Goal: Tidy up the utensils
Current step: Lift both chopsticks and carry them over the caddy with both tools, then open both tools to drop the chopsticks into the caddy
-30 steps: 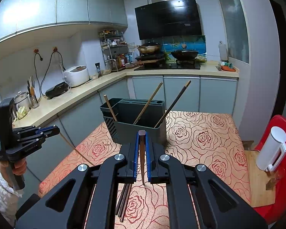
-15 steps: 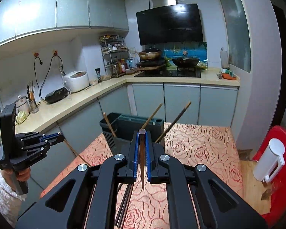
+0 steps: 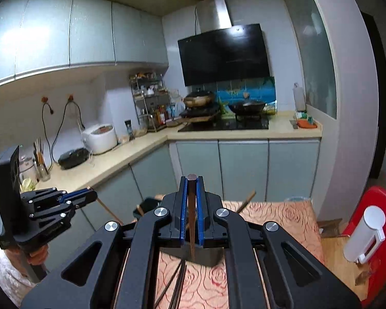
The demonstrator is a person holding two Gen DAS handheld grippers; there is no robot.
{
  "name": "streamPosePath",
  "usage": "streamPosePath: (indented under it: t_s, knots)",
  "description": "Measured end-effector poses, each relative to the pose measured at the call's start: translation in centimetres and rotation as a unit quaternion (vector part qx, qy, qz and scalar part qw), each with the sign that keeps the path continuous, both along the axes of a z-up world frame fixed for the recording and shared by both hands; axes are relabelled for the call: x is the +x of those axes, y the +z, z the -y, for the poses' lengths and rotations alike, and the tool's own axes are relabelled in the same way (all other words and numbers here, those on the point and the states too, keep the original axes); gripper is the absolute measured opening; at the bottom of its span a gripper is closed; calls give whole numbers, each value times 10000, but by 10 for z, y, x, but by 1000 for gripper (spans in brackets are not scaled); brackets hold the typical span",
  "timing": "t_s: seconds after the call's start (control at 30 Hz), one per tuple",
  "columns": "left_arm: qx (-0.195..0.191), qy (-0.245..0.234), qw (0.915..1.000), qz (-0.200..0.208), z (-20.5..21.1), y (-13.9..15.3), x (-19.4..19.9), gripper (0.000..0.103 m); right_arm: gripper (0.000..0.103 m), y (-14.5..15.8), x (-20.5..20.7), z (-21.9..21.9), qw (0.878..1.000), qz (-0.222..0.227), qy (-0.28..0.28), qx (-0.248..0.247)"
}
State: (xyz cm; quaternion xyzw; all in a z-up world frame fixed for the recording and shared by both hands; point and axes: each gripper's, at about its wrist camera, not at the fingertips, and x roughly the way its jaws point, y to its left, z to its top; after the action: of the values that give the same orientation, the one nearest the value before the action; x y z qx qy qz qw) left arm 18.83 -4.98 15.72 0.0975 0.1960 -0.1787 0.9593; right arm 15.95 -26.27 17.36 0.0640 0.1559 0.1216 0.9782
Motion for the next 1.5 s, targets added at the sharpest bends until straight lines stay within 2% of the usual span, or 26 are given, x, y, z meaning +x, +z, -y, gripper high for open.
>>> streamPosePath:
  t_s: [0.13,0.3,0.63,0.77,0.9,1.23,1.27,1.33,1.4,1.5]
  knots:
    - [-23,95,9998,166,14,12,19,7,7,9,12,0,9998,121,-131,-37]
    - [-150,284,9994,126,23,14,51,7,7,8,33,-2,9995,100,-271,-136]
    - [31,398,9990,-182,30,-27,86,7,7,-17,68,-4,9989,-145,-408,-169]
    - [92,435,9983,-373,28,-45,98,7,7,-28,78,-4,9988,-336,-363,-57]
    - [122,454,9975,-522,25,-60,103,7,7,-42,86,-12,9978,-544,-314,-188]
    - [83,430,9968,-676,20,-70,101,7,9,-58,91,-22,9962,-791,-217,-290]
    - [58,428,9967,-693,19,-69,101,8,10,-58,90,-23,9962,-778,-231,-319]
    - [19,427,9967,-691,17,-68,100,17,19,-57,89,-23,9962,-759,-230,-351]
    - [-11,441,9969,-651,14,-66,98,35,42,-55,84,-22,9966,-668,-325,-348]
    - [-109,455,9970,-622,10,-62,93,50,46,-52,78,-21,9971,-560,-349,-378]
